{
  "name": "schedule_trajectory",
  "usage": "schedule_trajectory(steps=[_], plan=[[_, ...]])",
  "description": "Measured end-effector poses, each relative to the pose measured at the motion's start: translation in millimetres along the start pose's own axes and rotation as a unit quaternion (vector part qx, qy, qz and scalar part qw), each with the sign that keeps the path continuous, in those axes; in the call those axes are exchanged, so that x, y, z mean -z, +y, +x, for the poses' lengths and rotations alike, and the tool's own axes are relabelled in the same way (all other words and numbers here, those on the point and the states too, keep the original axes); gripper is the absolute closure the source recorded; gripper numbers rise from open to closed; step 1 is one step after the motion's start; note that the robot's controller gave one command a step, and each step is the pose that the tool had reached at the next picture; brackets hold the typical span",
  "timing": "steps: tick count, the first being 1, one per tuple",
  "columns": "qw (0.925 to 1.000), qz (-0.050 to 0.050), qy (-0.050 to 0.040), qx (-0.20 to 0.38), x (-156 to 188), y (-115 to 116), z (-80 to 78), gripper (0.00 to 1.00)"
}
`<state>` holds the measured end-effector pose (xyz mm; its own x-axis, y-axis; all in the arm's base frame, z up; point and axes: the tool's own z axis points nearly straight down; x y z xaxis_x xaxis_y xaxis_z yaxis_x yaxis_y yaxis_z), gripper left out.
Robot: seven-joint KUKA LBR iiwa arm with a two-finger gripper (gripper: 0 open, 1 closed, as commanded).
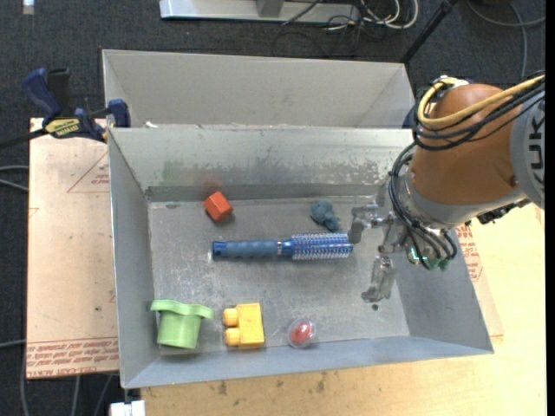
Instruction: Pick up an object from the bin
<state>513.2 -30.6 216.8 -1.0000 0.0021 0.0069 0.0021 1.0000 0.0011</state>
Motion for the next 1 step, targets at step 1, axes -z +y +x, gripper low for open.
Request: schedule_trajectory(steps=[1], plan=[[0.9928,-0.001,-0.0028,0.12,-74.3,67.2,-54.6,0.0]])
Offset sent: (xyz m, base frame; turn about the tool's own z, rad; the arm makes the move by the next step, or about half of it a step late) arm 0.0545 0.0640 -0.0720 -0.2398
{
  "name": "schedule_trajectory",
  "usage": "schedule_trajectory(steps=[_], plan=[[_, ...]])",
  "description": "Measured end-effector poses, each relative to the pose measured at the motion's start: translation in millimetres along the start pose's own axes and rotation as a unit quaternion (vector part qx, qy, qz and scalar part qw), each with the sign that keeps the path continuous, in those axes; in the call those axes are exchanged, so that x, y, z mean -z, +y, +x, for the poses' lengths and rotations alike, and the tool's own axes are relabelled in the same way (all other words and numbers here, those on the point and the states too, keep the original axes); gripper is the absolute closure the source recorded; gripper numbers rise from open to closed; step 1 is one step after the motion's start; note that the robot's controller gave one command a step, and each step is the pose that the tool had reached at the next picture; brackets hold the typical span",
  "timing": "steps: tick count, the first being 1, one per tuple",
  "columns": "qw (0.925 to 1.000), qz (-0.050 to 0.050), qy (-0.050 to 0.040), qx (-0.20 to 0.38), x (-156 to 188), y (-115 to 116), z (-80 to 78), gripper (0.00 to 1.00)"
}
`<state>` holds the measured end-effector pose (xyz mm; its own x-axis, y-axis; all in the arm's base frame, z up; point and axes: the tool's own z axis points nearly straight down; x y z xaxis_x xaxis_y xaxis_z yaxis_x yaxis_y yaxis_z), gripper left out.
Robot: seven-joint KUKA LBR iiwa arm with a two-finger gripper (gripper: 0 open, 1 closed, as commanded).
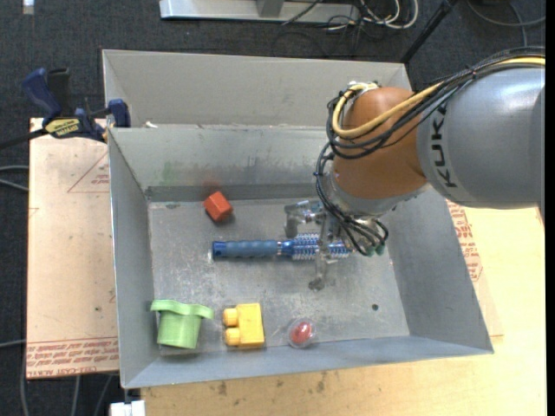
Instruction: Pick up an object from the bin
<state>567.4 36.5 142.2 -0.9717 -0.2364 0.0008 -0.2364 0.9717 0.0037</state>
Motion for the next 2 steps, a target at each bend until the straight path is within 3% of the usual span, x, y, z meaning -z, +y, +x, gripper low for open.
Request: schedule_trajectory(steps=[1,2], plan=[[0.9999,0.001,-0.0002,0.016,-76.7,-25.9,-36.1,0.0],[0.9999,0.001,-0.001,0.017,-73.1,-25.2,-36.3,1.0]])
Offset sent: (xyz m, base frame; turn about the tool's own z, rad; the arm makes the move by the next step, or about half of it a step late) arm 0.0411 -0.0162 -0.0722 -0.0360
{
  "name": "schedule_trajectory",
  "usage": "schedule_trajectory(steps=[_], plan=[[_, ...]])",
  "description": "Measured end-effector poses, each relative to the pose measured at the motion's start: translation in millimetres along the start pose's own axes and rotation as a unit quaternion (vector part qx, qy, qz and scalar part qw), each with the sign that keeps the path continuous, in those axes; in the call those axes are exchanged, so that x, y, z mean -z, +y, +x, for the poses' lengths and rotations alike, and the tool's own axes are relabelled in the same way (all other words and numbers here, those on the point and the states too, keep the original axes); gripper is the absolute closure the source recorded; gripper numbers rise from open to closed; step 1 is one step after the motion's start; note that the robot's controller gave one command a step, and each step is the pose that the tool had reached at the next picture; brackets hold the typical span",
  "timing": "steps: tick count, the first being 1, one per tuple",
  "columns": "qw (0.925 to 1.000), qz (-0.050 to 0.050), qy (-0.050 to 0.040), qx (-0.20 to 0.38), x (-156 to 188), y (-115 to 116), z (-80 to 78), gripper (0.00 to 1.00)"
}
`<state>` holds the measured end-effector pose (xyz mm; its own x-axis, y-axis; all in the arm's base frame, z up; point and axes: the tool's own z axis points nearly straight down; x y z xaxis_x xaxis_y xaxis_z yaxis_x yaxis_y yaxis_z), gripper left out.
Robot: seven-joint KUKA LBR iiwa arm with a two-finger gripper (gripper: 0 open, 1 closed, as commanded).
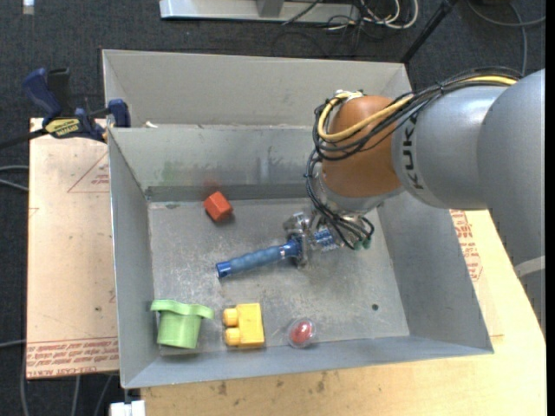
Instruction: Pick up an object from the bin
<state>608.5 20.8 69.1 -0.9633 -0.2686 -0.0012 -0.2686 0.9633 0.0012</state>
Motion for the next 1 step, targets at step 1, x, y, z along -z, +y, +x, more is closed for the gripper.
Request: schedule_trajectory(steps=[1], plan=[[0.9988,0.002,-0.0048,0.049,150.8,-4.7,-7.6,1.0]])
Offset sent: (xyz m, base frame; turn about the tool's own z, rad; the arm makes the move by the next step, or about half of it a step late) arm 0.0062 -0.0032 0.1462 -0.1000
